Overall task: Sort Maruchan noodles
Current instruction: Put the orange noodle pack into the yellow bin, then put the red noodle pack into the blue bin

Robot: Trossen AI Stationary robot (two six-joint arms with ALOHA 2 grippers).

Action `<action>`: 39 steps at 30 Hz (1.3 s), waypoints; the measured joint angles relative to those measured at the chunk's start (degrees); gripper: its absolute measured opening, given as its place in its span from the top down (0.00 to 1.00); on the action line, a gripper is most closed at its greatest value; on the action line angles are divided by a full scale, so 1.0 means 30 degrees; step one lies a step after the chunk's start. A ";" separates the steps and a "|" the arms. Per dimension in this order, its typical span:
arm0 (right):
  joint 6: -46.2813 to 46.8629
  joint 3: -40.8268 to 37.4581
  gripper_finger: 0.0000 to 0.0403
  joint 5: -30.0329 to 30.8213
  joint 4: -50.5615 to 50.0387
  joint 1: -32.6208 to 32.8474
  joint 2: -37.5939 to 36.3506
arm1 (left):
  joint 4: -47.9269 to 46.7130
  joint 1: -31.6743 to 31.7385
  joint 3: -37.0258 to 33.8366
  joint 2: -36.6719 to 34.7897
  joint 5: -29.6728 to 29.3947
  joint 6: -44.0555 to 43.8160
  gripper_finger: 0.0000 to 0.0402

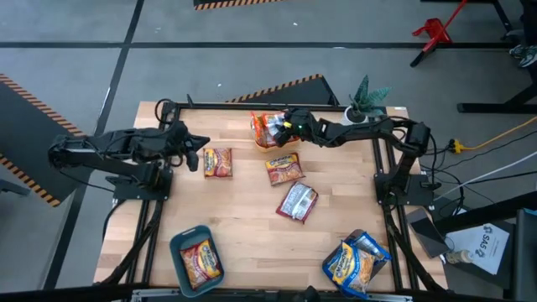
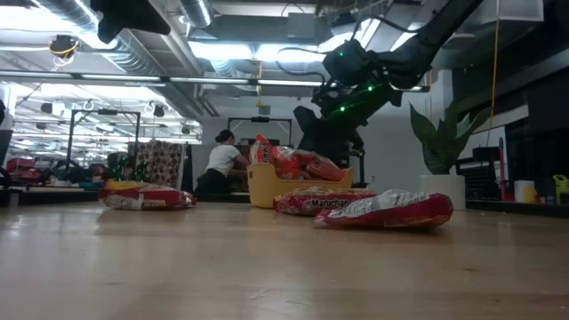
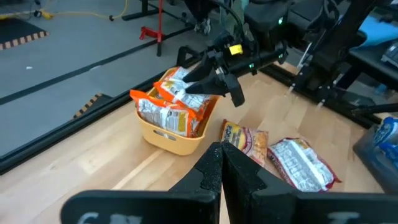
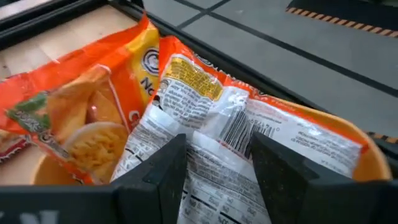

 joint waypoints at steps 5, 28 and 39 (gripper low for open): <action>0.0136 0.0052 0.58 -0.0406 0.0202 -0.0007 0.0487 | 0.0004 0.0707 -0.0007 0.0756 0.1039 0.0014 1.00; -0.4483 0.4023 0.58 -0.5924 -0.2951 0.2759 -0.2078 | 0.4615 0.5919 -0.9524 0.0894 0.6430 0.0563 1.00; -0.9564 0.4030 0.58 -0.3825 -0.1322 0.6263 0.0851 | 0.8289 0.9439 -1.3017 0.0887 0.8138 0.0273 1.00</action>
